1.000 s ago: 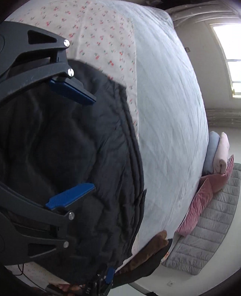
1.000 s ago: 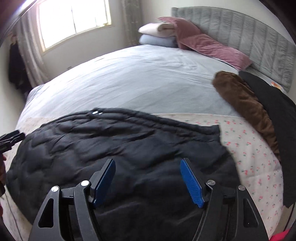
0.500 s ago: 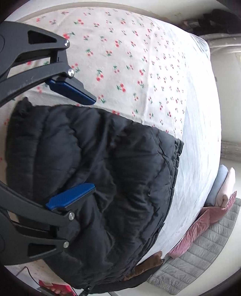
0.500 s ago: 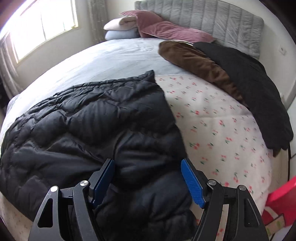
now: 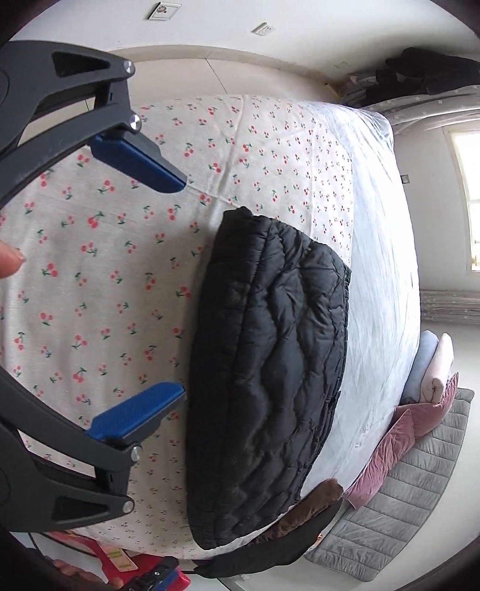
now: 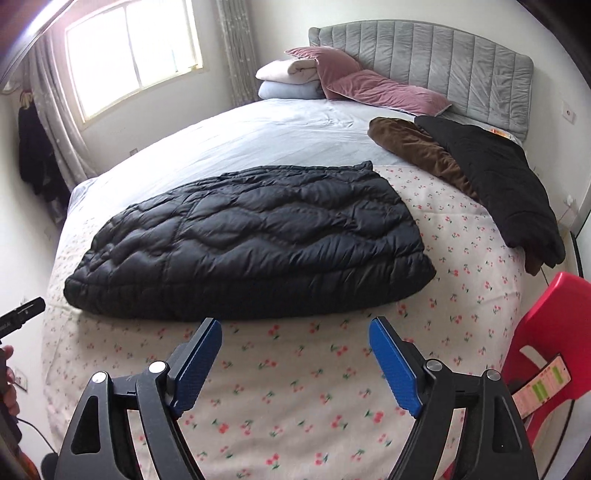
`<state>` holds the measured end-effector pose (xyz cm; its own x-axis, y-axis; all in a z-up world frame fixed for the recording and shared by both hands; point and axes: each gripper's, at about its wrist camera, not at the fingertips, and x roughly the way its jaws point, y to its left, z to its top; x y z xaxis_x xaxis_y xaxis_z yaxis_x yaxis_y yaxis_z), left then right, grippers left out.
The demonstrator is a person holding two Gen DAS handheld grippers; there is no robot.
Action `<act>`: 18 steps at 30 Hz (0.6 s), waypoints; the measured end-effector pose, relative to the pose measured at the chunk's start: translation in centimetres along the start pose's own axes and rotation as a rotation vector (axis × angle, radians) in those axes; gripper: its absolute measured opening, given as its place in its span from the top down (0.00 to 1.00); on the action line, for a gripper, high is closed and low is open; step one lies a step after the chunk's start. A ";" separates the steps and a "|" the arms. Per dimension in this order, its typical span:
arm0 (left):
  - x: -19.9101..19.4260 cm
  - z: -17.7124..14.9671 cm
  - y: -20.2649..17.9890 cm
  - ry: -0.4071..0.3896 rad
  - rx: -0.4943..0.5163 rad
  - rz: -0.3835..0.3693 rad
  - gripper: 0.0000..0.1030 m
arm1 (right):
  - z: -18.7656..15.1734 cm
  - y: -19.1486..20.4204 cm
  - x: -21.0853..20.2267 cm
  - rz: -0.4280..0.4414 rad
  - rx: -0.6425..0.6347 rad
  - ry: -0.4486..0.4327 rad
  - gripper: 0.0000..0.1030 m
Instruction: Fold large clothes
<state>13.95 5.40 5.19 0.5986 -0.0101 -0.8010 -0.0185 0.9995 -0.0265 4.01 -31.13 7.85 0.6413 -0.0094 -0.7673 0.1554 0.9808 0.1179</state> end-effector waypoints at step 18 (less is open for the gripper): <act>-4.9 -8.0 -5.8 0.034 0.108 -0.031 0.01 | -6.0 6.3 -5.5 -0.032 -0.055 -0.007 0.17</act>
<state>4.74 -0.58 4.52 0.5697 -0.0406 -0.8209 0.0876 0.9961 0.0115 -3.08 -23.76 9.02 0.6418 -0.0419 -0.7657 0.1346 0.9892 0.0587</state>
